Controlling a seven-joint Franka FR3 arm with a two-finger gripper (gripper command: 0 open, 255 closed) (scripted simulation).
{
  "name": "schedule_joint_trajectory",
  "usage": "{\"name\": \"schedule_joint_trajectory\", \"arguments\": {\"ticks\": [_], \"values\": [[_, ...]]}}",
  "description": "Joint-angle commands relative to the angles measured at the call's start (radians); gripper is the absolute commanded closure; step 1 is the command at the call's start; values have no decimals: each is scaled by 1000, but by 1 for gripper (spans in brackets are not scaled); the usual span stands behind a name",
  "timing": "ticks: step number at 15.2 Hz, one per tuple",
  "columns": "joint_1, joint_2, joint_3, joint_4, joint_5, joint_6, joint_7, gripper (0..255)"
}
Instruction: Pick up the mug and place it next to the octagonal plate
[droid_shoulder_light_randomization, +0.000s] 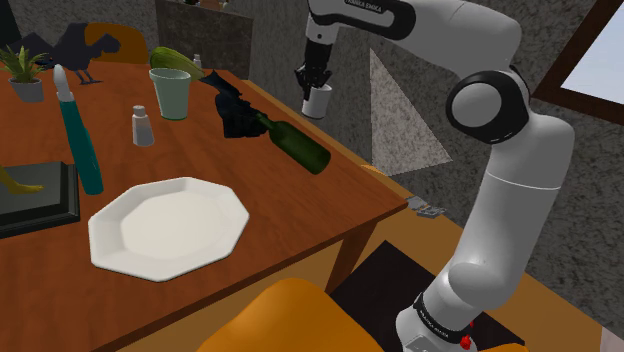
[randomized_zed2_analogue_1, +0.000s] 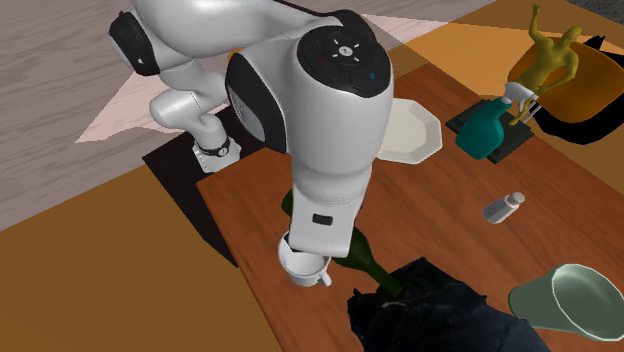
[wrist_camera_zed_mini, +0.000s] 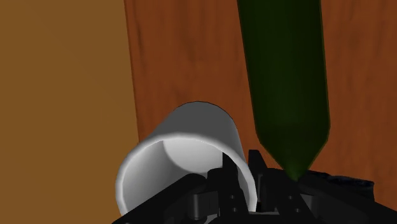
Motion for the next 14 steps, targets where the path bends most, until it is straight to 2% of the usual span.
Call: {"name": "schedule_joint_trajectory", "arguments": {"ticks": [1,8,14], "values": [[1,13,0,48,0,-35,-1,255],[4,82,0,248,-2,-166,-9,255],[95,-7,42,121,-18,-137,123,255]]}}
